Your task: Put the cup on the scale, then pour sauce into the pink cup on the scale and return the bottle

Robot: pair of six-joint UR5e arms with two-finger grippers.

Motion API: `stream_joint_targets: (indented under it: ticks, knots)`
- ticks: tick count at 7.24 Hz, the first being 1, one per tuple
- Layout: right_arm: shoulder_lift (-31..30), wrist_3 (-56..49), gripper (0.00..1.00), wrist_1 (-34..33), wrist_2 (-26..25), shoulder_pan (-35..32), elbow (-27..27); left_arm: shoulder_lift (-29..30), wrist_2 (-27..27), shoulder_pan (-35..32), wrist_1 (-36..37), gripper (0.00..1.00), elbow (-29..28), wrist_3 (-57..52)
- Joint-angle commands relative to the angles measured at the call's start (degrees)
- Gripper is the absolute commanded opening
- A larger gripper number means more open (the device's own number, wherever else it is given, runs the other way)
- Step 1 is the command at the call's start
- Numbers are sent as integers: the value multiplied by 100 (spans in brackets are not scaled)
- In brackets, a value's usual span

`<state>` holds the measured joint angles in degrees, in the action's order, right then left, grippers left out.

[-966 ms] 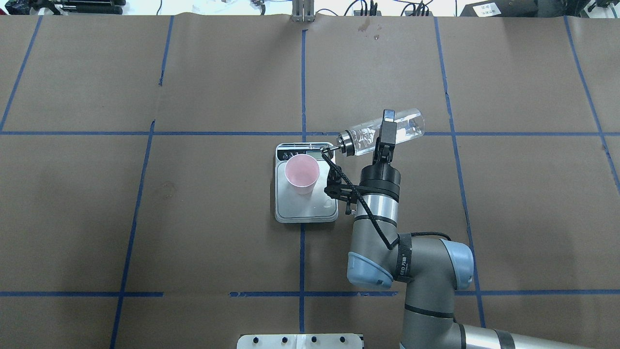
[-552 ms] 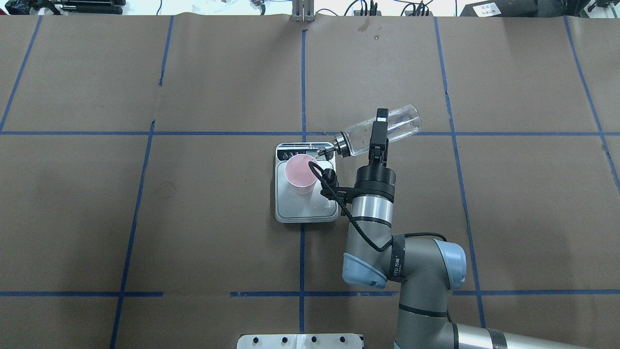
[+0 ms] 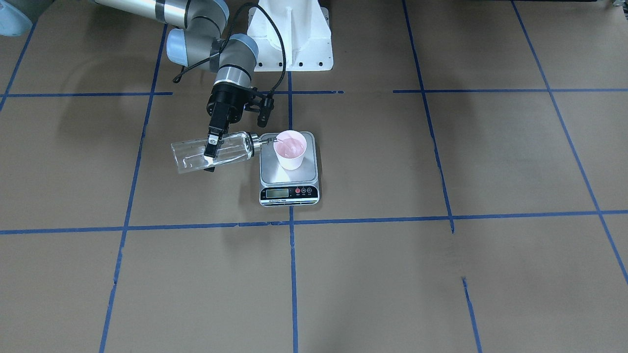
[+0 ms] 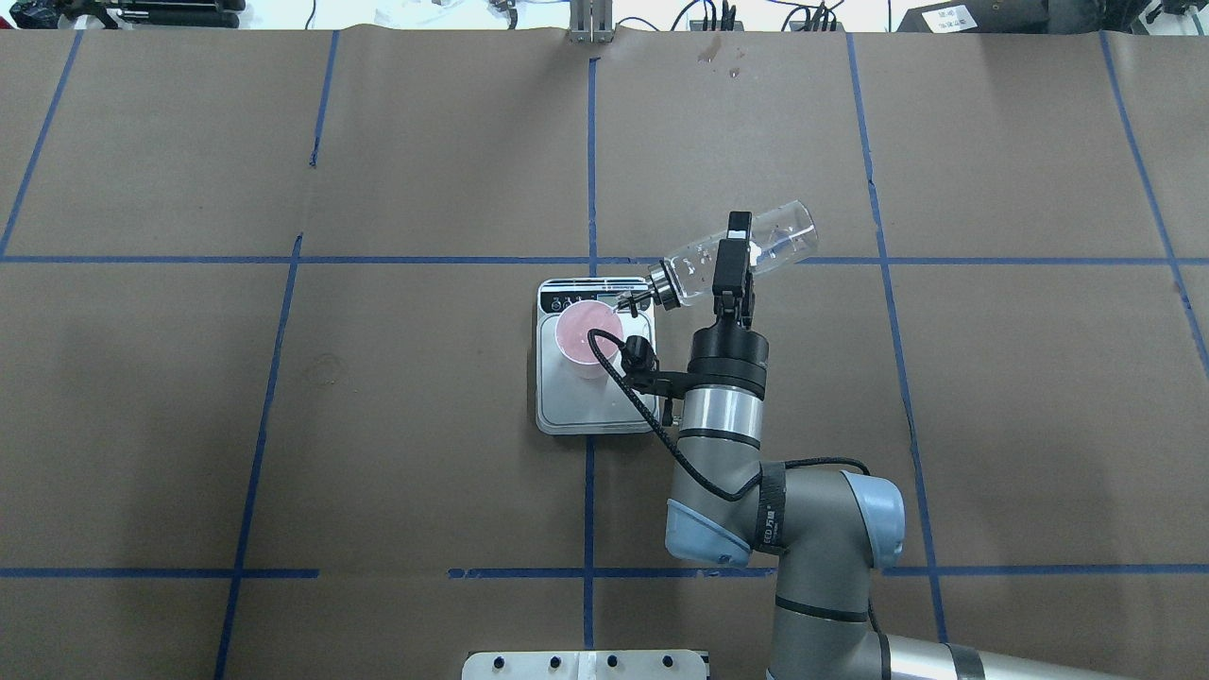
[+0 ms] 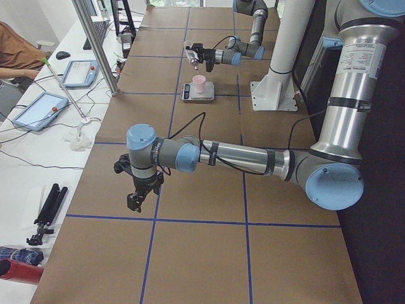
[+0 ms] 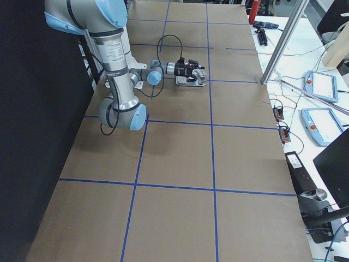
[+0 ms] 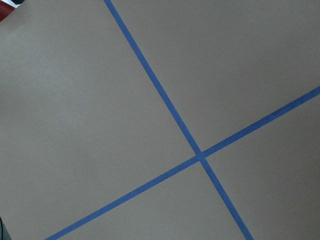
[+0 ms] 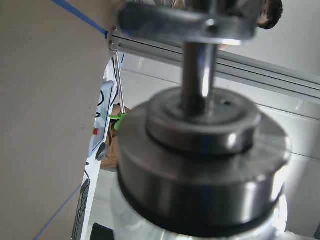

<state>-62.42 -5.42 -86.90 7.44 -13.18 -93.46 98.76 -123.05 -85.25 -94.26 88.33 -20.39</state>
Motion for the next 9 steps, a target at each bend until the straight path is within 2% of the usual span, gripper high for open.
stream_joint_targets:
  ticks: [1, 9]
  knots:
    - [2, -11, 0, 7, -23, 9, -5, 12, 0, 0, -4, 100, -8, 0]
    - [-7, 6, 0, 42, -216, 105, 12, 21, 0, -18, -22, 100, 27, 0]
